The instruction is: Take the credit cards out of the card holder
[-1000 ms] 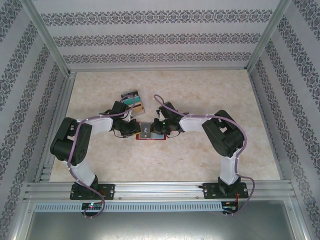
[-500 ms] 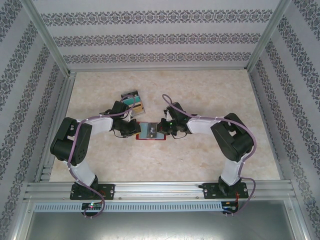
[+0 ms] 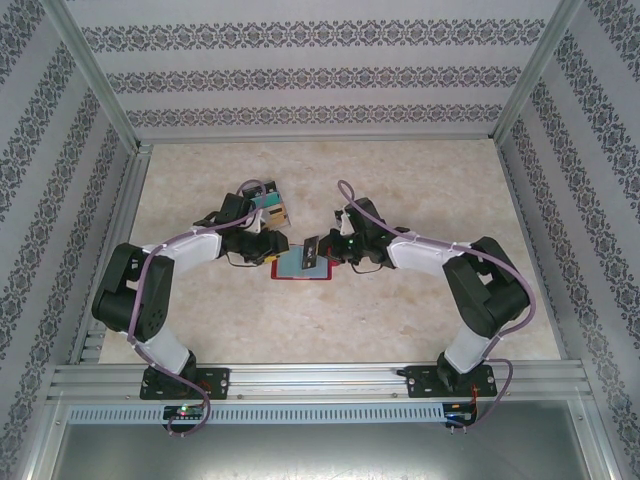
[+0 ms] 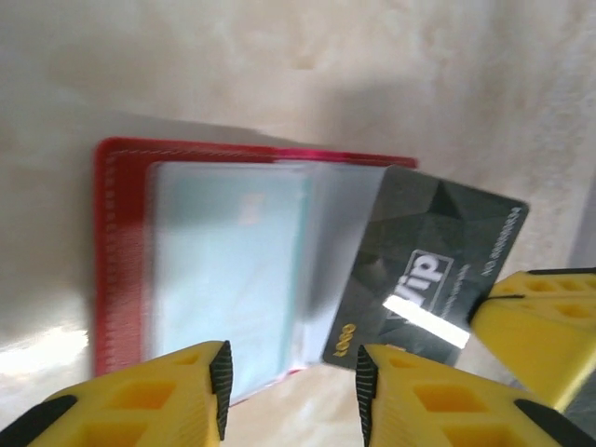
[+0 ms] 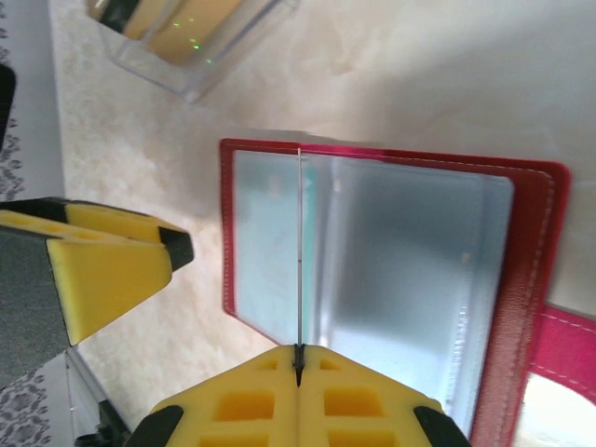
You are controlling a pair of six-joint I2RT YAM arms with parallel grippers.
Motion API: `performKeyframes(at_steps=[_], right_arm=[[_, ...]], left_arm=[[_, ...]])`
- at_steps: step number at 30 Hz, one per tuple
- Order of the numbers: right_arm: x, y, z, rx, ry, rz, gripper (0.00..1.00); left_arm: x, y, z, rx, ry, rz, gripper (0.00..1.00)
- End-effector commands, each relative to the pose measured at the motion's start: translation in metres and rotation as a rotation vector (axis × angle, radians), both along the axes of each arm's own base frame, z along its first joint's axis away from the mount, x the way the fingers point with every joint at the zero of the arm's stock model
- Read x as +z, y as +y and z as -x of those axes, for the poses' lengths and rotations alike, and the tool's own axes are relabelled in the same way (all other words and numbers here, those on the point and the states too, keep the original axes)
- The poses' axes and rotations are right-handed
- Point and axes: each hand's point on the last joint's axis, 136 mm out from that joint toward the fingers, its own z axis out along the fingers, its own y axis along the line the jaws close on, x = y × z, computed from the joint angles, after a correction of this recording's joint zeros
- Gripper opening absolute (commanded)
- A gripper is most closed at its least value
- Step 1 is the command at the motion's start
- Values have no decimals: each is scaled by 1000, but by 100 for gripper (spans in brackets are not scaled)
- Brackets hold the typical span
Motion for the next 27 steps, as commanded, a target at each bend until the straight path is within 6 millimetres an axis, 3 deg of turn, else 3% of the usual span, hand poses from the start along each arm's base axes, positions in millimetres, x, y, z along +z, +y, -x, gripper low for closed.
performKeyframes(at_steps=[1,6,14,19,27], right_arm=[[22,4,-2,30,-52,-65,0],[38,11,-2,45,-72,-127,0],[59,12,-6,39,-97,-222,0],[65,17,-8,46,-100,-260,0],[58,22,-8,51,-78,-278,0]], left_arm=[[30,-11,-14,37,-51,144,43],[42,-17,-21,62,-62,260,43],[43,-17,-23,73,-66,311,41],[46,-21,-23,67,-64,354,39],[54,-25,-22,50,-76,391,33]])
